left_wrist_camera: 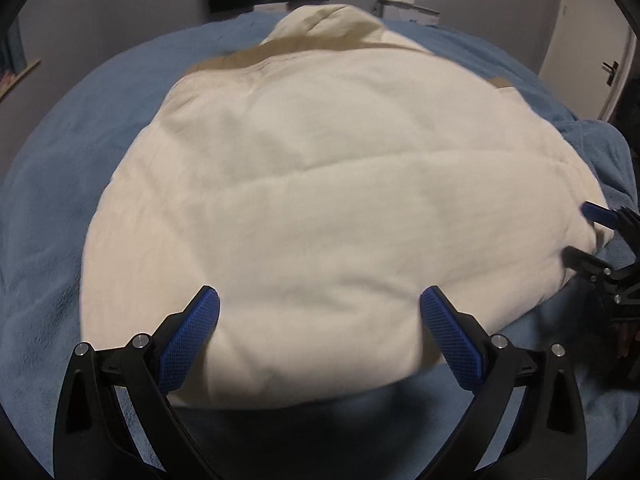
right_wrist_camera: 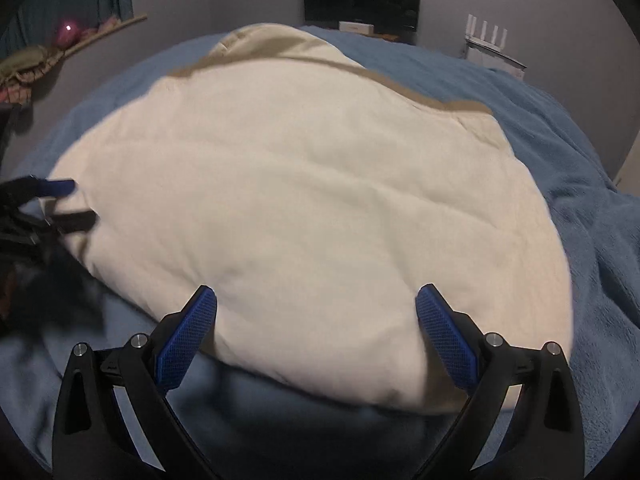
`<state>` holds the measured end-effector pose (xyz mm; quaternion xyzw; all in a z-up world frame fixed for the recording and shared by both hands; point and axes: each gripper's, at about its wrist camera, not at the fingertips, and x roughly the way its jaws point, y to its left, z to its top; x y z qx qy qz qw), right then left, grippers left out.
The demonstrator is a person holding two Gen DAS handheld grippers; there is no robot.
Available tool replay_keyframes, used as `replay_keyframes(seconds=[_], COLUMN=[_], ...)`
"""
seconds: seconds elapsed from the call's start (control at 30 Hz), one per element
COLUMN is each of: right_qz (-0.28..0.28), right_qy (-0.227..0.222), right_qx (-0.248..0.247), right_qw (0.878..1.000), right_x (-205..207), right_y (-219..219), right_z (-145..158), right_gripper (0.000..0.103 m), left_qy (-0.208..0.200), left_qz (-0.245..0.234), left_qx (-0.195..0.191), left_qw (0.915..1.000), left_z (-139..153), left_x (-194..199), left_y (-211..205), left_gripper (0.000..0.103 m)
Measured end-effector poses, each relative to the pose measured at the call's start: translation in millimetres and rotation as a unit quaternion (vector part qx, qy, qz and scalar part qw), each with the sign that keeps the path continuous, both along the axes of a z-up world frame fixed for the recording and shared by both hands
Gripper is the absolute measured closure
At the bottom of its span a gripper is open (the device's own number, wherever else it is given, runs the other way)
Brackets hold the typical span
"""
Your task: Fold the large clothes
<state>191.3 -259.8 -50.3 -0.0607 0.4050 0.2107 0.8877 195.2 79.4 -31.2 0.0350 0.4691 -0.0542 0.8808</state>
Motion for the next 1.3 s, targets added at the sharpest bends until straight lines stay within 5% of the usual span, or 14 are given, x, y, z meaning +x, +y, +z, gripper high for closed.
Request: replay_keyframes(seconds=[0.27,0.8,1.0,1.17,1.3], right_qz=[-0.15,-0.164,-0.156,-0.143,-0.139], right_qy=[0.076,0.066,0.0,-0.067,-0.079], right_qx=[0.004,-0.028,0.035,0.034,0.023], right_qw=[0.986,0.984,0.987,0.987,0.987], right_x=[0,-4,-12,-1,36], right_y=[-81,-74,-86,-98,-113], right_z=[-26,-27,21,46,52], right_gripper=[0.008,0.008,0.008,0.008,0.008], left_qy=[0.01,0.005,-0.041,-0.085,-0.112], left_qz=[0.022,0.031,0.029,0.033,0.041], left_qx=[0.029,0.035,-0.002,-0.022,0.013], left_qw=[0.9993,0.9989,0.9988,0.9956,0.9928], left_z=[-11,-18,10,41,56], left_x=[-8,-4,-13,-7,25], left_y=[13,15,19,35,53], left_gripper=[0.005,0.005,0.007,0.006,0.007])
